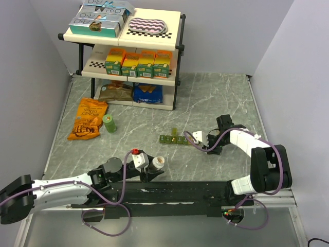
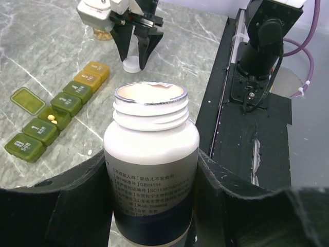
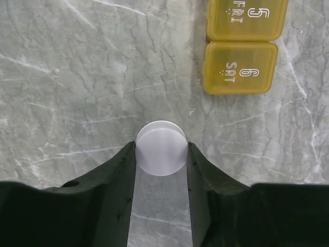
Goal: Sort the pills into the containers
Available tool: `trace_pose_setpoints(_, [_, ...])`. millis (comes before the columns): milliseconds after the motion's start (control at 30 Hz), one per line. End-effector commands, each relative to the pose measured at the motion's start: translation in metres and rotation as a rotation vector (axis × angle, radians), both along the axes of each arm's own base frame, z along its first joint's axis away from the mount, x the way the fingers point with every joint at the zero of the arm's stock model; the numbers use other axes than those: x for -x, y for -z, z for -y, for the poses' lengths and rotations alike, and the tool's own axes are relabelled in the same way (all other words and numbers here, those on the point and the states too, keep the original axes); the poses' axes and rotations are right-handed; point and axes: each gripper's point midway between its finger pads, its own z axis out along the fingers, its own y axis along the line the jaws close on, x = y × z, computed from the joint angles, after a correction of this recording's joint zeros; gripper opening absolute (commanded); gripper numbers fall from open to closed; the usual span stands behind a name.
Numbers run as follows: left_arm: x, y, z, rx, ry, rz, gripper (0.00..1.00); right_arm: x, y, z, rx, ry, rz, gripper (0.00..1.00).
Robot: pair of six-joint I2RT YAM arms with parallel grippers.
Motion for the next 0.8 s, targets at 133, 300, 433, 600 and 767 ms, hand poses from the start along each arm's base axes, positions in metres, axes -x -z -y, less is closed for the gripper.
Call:
trace_pose_setpoints(133, [0.006, -0.018, 0.014, 0.065, 0.059, 0.008, 0.01, 0.024, -0.047, -0.016, -0.111, -0.023, -0.002, 0.17])
trace_pose_setpoints(300, [0.015, -0.033, 0.032, 0.083, 0.153, 0.023, 0.01, 0.072, -0.126, -0.064, -0.377, -0.135, -0.058, 0.16])
trace_pose_setpoints(433, [0.018, -0.035, 0.052, 0.054, 0.219, 0.009, 0.01, 0.109, -0.188, -0.112, -0.517, -0.282, -0.078, 0.16])
trace_pose_setpoints(600, [0.019, -0.048, 0.067, 0.062, 0.26, -0.007, 0.01, 0.143, -0.232, -0.154, -0.628, -0.469, -0.094, 0.16])
trace_pose_setpoints(767, [0.02, -0.057, 0.07, 0.088, 0.262, -0.018, 0.01, 0.152, -0.249, -0.162, -0.663, -0.514, -0.114, 0.16])
